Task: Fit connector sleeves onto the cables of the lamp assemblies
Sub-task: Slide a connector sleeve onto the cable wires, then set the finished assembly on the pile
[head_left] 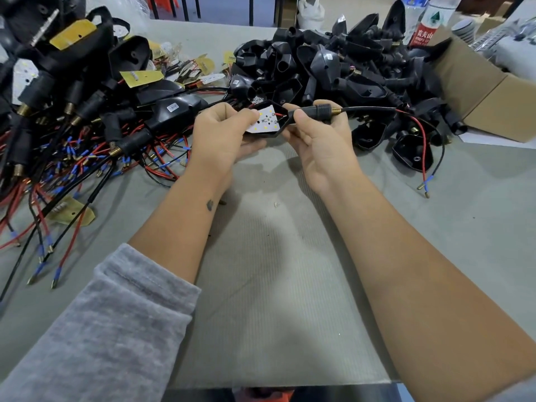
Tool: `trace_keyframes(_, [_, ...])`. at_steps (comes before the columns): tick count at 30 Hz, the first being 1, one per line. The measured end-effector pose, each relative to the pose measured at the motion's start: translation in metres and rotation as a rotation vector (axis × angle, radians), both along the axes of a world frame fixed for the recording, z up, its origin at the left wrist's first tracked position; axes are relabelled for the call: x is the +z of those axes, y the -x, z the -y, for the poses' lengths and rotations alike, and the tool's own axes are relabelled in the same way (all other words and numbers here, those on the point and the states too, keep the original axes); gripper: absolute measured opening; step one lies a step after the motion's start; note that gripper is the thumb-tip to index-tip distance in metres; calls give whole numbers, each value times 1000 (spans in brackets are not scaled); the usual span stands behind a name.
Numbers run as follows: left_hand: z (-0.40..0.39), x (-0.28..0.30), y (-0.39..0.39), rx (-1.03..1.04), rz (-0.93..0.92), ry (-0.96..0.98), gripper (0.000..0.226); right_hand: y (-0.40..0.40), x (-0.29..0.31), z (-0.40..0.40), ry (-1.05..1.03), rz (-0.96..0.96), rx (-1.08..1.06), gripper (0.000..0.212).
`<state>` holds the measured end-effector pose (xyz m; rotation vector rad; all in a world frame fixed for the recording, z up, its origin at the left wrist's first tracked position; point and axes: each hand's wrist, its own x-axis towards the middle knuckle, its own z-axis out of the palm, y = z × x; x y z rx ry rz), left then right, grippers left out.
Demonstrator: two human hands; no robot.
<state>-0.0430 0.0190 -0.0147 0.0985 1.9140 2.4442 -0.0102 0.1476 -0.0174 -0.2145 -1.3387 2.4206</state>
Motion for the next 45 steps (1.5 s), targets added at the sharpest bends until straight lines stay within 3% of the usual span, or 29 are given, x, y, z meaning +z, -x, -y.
trace_keyframes(4, [-1,-2,0,75,-51,-22,28,-2,1,1,0,2,47,30])
trace_keyframes(7, [4,-4,3,72,-58,-93,36,-2,2,-2,5,12,62,28])
trace_keyframes(10, [10,-4,6,56,-54,-109,33,-3,5,-4,-6,65,44,3])
trace_keyframes(12, [14,-3,8,67,-40,-120,29,-2,5,-6,13,141,9,29])
trace_keyframes(14, [16,-4,10,79,-31,-124,25,-1,5,-11,59,174,-74,40])
trace_keyframes(20, [17,-3,10,62,-16,-195,19,-2,3,-16,37,134,-194,10])
trace_keyframes(29, [17,-1,12,146,24,-375,3,-6,4,-12,-93,107,-117,19])
trace_keyframes(32, [14,0,15,231,68,-397,20,-5,3,-8,-164,104,-71,19])
trace_keyframes(35, [14,-1,18,236,123,-297,26,-5,3,-7,-179,113,-18,18])
trace_keyframes(45, [4,2,5,-151,269,-191,53,-5,-1,-12,-85,69,1,11])
